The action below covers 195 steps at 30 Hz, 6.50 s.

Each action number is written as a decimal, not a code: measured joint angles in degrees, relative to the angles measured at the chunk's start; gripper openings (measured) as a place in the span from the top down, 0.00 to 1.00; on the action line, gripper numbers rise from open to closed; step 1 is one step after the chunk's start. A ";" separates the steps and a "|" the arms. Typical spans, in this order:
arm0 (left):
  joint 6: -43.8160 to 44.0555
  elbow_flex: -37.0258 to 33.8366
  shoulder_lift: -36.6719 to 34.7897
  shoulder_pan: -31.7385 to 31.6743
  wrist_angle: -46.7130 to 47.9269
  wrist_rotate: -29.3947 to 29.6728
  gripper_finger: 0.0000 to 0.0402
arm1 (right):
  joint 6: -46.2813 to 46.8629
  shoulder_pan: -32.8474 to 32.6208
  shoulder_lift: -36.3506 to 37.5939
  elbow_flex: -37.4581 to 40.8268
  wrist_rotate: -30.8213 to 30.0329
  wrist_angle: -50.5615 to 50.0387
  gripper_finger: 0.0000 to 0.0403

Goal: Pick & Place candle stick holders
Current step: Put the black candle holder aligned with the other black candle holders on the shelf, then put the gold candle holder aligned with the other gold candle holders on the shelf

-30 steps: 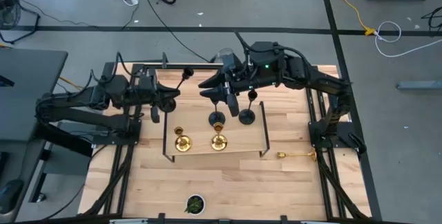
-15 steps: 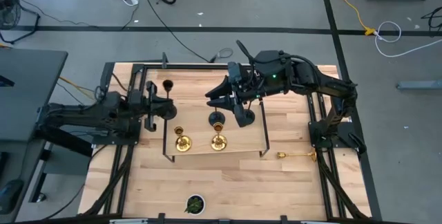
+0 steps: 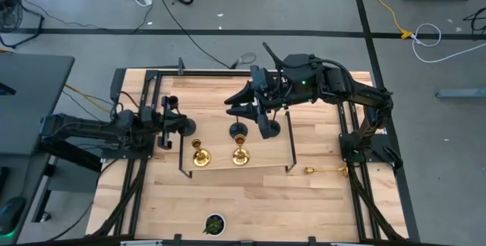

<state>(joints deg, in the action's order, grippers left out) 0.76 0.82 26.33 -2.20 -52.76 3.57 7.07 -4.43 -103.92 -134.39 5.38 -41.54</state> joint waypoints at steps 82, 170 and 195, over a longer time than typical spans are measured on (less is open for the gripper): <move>1.67 0.02 38.43 0.20 -28.99 1.08 0.53 | -1.96 -0.28 -0.09 0.00 0.03 -2.86 0.69; 12.09 19.32 -12.13 0.17 72.52 -4.78 0.47 | 55.29 -29.90 25.77 66.21 -6.81 -36.53 0.84; 11.49 19.34 -12.13 0.17 72.54 -4.70 0.47 | 56.78 -33.75 26.60 92.29 -2.31 -14.85 0.84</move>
<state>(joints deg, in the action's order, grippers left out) 12.25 20.16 14.20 -2.02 19.78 -1.13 63.85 -38.17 -77.32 -42.10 3.07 -56.39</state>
